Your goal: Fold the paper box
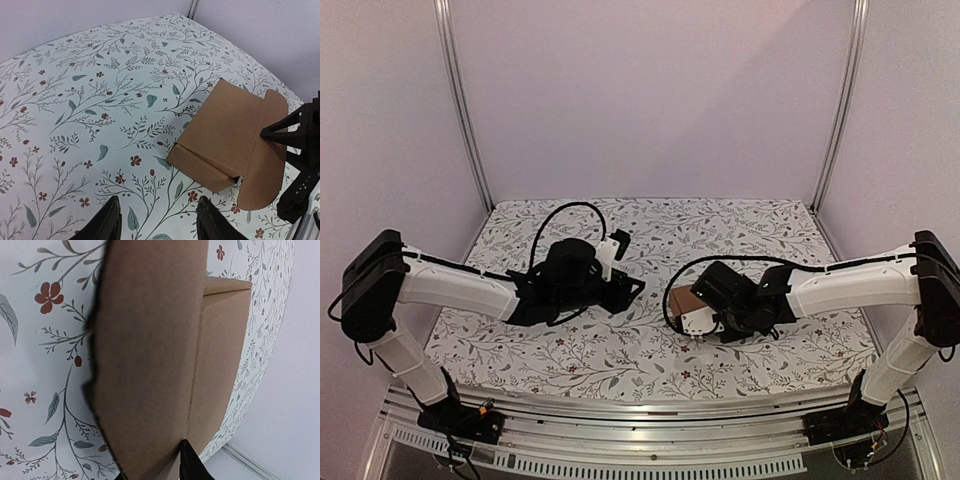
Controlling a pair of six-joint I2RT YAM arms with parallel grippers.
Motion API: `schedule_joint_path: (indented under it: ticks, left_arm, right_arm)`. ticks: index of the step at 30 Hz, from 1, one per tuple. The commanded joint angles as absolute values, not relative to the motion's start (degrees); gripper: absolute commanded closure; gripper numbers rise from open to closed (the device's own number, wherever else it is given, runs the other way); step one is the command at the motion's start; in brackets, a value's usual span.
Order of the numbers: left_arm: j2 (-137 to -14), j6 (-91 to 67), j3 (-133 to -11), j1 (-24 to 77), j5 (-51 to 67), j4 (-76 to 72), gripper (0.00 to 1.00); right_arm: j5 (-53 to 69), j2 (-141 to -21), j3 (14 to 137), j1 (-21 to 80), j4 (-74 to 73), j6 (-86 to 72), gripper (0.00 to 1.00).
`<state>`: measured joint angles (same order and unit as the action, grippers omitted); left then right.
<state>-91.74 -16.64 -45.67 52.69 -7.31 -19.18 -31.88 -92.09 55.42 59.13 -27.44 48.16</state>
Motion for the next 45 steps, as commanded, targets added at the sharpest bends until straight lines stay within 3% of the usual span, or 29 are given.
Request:
schedule_joint_path:
  ticks: [1,3,8,11,17,21,31,35,40,45]
  left_arm:
    - [-95.62,-19.33,-49.21,52.65,-1.68,-21.6,0.49]
    - [-96.72,-19.63,-50.83,53.0,-0.47,-20.67,0.5]
    - [-95.29,-14.27,-50.59,56.33,-2.86,-18.59,0.5]
    - [-93.36,-7.85,-47.63,58.64,-7.81,-19.81,0.5]
    - [-93.25,-7.26,-45.89,59.77,-7.77,-20.37,0.54]
    - [-95.05,-7.09,-48.89,61.73,-3.53,-17.8,0.55]
    - [-99.52,22.47,-54.0,71.49,-22.29,-9.59,0.51]
    - [-99.1,13.6,-56.29,69.13,-23.71,-11.64,0.46]
    - [-100.24,-8.77,-61.73,58.66,-9.26,-9.15,0.45]
    - [-105.91,-19.7,-67.31,51.87,0.3,-7.12,0.47]
  right_arm:
    - [-25.56,-94.46,56.17,59.37,-32.25,44.18,0.76]
    - [-24.24,-94.36,56.92,59.37,-34.11,42.72,0.69]
    - [-19.85,-85.53,58.26,58.62,-38.95,41.76,0.39]
    - [-16.59,-80.34,59.44,57.71,-42.53,41.98,0.34]
    - [-2.5,-75.83,66.44,50.12,-52.14,41.95,0.32]
    - [7.57,-79.26,71.43,40.74,-54.48,41.29,0.32]
    - [17.14,-98.94,82.3,26.17,-54.1,37.08,0.35]
    - [20.29,-104.51,87.82,21.14,-55.73,34.81,0.35]
    - [27.66,-113.43,95.12,16.57,-62.05,33.81,0.37]
    - [33.44,-119.81,97.64,15.91,-64.03,33.4,0.4]
